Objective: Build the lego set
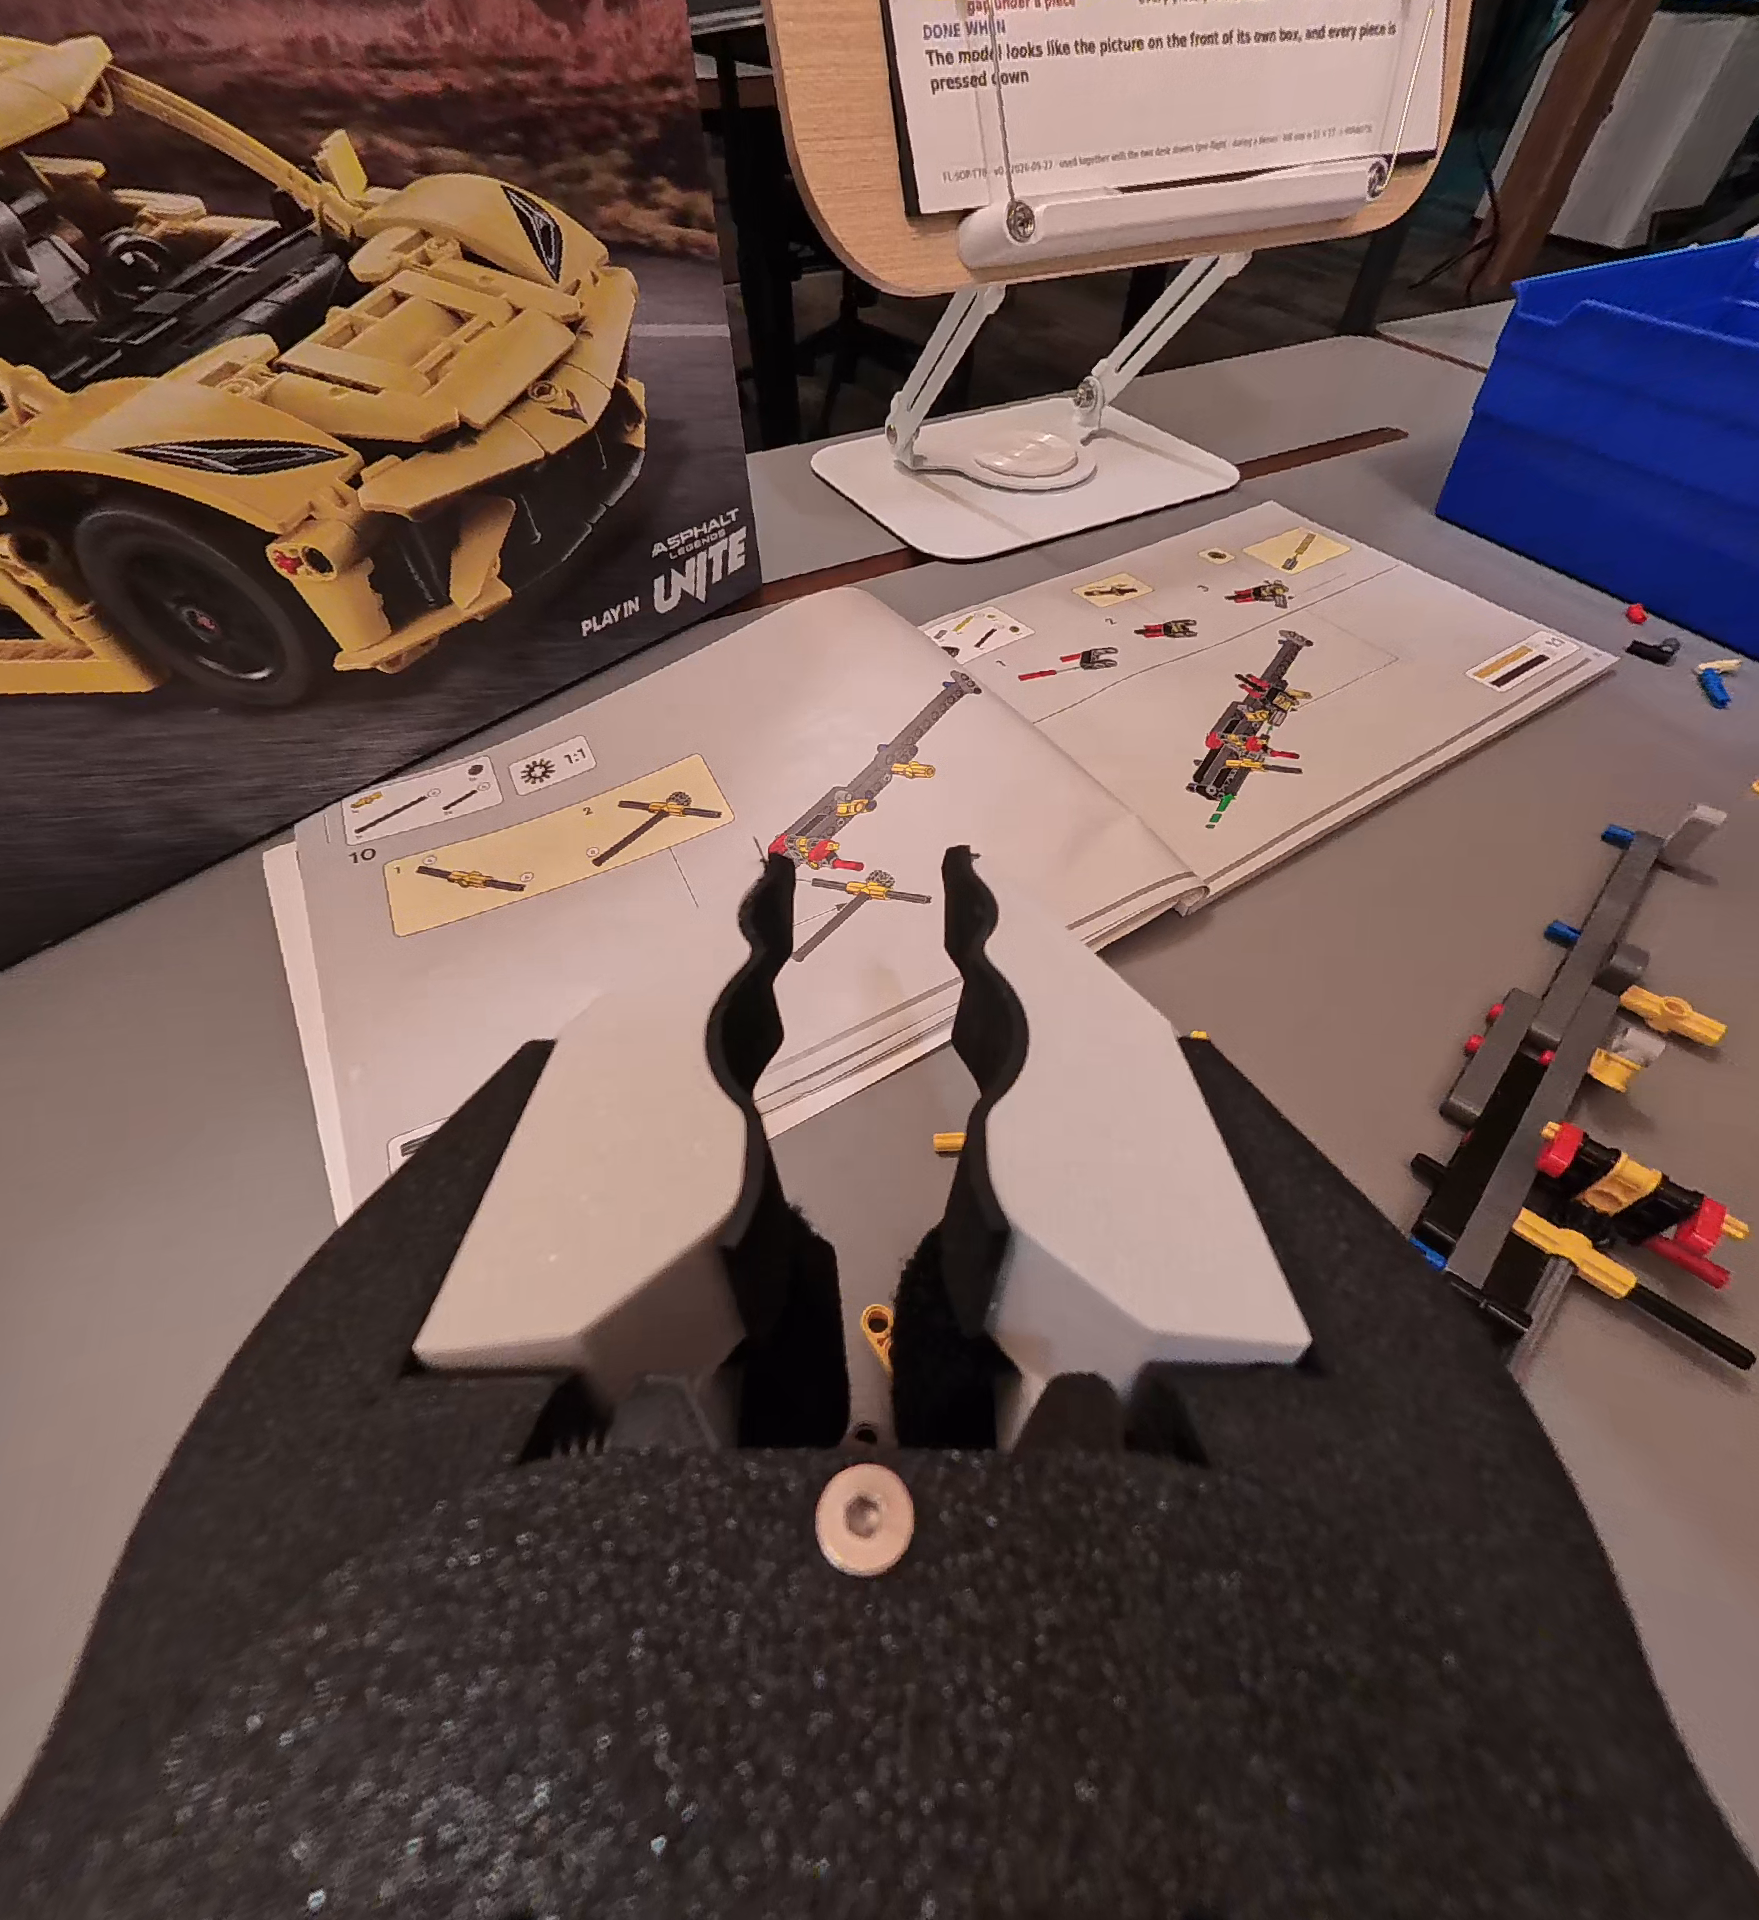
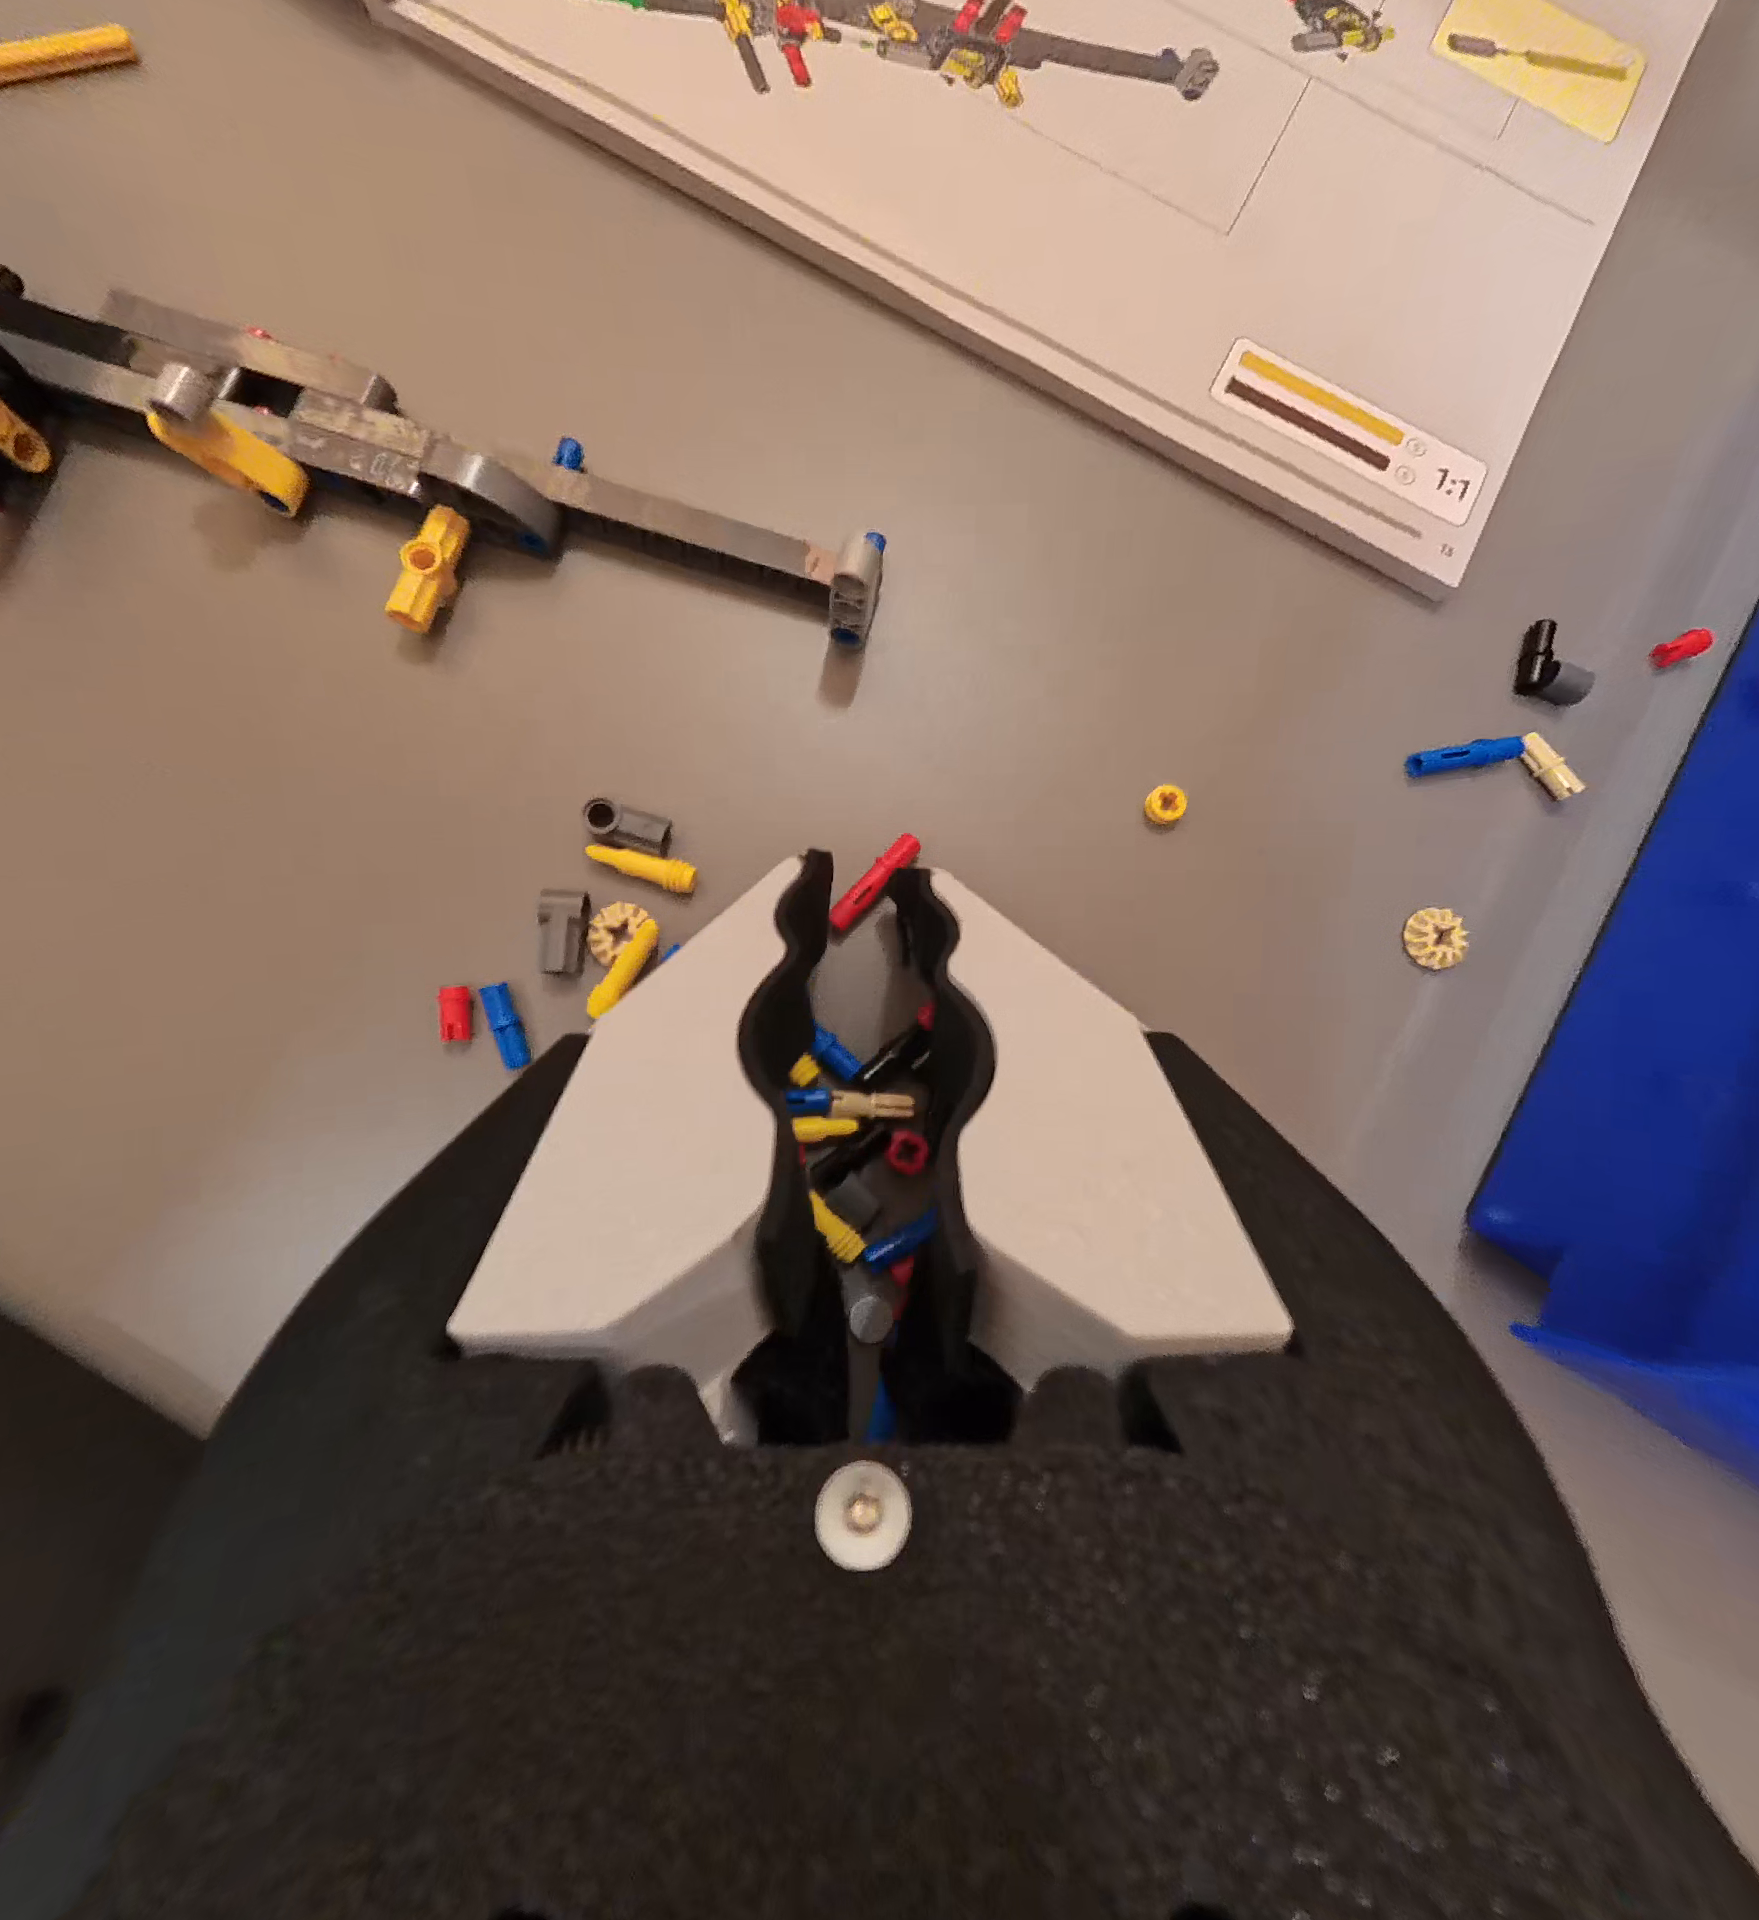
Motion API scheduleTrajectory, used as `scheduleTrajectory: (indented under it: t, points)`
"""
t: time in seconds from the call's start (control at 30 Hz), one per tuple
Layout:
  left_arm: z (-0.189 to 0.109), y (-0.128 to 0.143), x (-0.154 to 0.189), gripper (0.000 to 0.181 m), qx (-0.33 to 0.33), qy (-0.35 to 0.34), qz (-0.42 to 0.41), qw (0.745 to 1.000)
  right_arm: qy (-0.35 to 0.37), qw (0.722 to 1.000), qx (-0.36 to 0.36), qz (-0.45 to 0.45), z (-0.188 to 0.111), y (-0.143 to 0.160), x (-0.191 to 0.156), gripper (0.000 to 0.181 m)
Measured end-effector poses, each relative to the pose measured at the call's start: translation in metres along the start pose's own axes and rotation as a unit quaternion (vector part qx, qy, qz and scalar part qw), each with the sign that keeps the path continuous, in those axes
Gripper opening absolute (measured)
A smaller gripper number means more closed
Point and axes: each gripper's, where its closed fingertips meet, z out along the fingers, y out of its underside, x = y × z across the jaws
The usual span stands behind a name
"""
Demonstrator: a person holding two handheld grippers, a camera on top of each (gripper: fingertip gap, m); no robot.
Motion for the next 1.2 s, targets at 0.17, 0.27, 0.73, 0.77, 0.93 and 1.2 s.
scheduleTrajectory:
  t: [0.17, 0.27, 0.73, 0.77, 0.93, 1.2]
  points:
    - [0.0, 0.0, -0.002, 0.027, 0.0, -0.002, -0.002, 1.0, -0.006, 1.0, -0.018, 0.008, 0.006, 0.002, 0.0, 0.015]
    - [0.0, 0.0, -0.002, 0.027, 0.0, -0.003, -0.001, 1.0, 0.02, 0.999, -0.034, -0.023, 0.002, 0.007, 0.008, 0.012]
    - [0.0, 0.001, 0.002, 0.027, -0.003, 0.0, 0.01, 1.0, 0.022, 0.997, 0.067, 0.016, -0.024, -0.024, 0.02, 0.044]
    - [0.0, 0.001, 0.002, 0.027, -0.003, 0.001, 0.011, 1.0, 0.018, 0.996, 0.078, 0.026, -0.024, -0.026, 0.022, 0.044]
    - [0.001, 0.001, 0.007, 0.027, -0.005, 0.005, 0.022, 1.0, 0.035, 0.999, -0.006, 0.018, -0.003, 0.011, 0.035, 0.069]
    - [0.003, 0.002, 0.018, 0.026, -0.005, 0.018, 0.05, 0.999, -0.057, 0.98, 0.16, 0.107, -0.029, -0.045, 0.014, 0.069]
